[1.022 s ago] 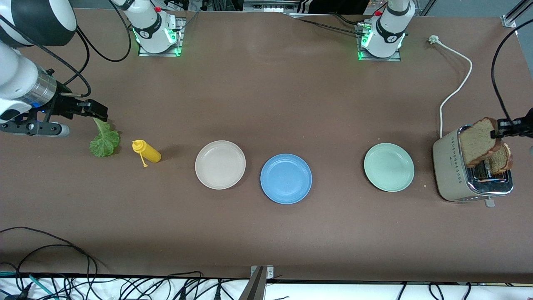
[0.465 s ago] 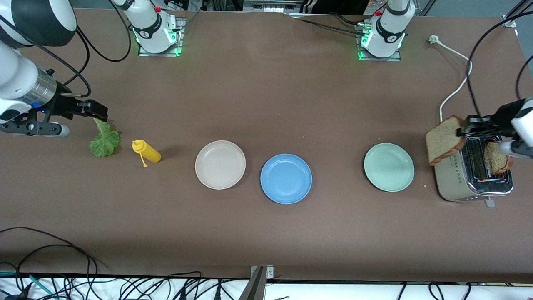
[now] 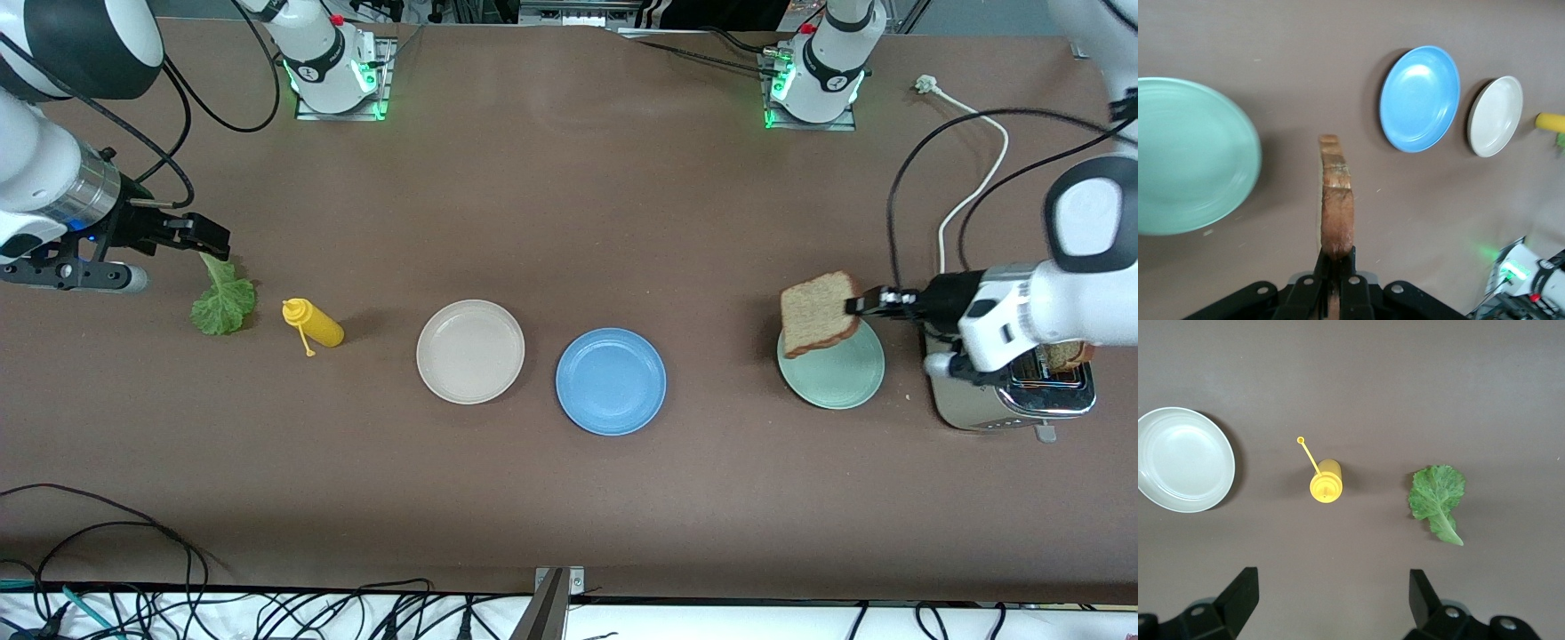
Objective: Make sandwich in blue plate with both arms
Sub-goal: 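Carry the bread slice with the left gripper over the blue plate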
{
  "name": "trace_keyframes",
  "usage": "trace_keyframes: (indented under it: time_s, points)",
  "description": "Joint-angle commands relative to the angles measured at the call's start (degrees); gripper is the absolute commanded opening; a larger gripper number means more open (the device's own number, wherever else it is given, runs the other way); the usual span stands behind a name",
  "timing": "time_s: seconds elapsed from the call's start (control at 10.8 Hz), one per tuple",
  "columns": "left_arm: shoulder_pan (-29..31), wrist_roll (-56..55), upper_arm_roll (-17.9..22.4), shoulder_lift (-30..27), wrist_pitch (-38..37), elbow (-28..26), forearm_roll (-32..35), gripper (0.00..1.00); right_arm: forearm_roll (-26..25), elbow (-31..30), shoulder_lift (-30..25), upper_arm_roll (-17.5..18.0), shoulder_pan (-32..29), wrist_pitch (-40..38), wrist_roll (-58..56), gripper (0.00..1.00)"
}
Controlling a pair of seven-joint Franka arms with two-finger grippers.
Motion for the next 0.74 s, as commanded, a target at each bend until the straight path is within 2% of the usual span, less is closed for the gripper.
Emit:
trace_keyframes:
  time_s: [0.0, 0.19, 0.37, 0.65]
  points:
    - [-2.3, -2.9, -2.2, 3.9, 5.6, 0.9, -9.8, 0.00, 0.3, 0.5, 0.0, 0.1, -0.2, -0.1, -0.2, 1.00]
    - [-4.2, -3.0, -2.2, 7.9, 7.9, 0.9, -19.2, 0.00, 0.3, 0.5, 0.0, 0.1, -0.2, -0.1, -0.2, 1.00]
    - [-8.1, -3.1, -2.2, 10.3, 13.5, 1.2, -20.9, 0.00, 0.3, 0.5, 0.0, 0.1, -0.2, -0.1, -0.2, 1.00]
    - [-12.7, -3.3, -2.2, 13.8, 17.6, 1.6, -32.1, 0.00, 0.1, 0.5, 0.0, 0.1, -0.2, -0.1, -0.2, 1.00]
